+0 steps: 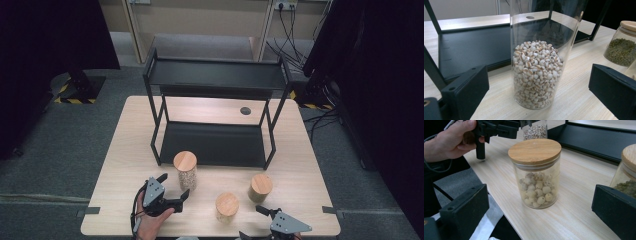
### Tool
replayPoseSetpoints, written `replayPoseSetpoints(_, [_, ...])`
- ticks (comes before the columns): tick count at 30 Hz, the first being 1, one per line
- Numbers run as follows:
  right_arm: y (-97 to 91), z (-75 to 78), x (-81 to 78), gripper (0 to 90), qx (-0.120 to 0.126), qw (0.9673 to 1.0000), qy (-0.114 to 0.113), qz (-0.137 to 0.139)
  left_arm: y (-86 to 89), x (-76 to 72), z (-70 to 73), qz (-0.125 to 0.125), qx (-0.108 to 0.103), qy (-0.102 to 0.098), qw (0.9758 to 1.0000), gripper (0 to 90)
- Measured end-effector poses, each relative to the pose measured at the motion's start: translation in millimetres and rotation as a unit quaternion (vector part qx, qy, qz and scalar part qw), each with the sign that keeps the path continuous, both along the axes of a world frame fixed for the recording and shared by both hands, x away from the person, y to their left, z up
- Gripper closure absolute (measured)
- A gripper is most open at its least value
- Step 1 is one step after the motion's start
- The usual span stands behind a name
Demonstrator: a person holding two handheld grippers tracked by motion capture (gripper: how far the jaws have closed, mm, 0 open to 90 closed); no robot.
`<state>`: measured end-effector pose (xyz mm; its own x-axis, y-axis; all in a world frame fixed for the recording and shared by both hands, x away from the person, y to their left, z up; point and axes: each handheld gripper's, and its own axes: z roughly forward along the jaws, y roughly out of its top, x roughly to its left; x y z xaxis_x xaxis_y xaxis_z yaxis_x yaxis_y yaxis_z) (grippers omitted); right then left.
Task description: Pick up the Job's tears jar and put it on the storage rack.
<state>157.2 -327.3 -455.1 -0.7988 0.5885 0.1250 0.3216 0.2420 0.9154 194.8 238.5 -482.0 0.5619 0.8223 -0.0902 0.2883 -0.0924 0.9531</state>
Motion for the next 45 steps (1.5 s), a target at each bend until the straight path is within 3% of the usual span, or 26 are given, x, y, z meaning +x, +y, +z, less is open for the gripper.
replayPoseSetpoints(7, [0.5,0.0,0.2,1.5,-0.001,1.0,0.001,-0.001,-4.7,4.8,6.0,-0.005,0.014,0.002,0.9999,2.5])
replayPoseSetpoints(26, [-2.7,0.7,0.0,1.5,0.0,1.0,-0.001,0.0,-14.0,26.6,17.6,-0.016,0.02,0.003,0.9997,4.6])
replayPoseSetpoints(45, [-0.8,0.4,1.3,1.5,-0.004,1.0,0.003,0.006,-23.9,39.7,19.3,-0.021,0.045,0.001,0.9987,24.7])
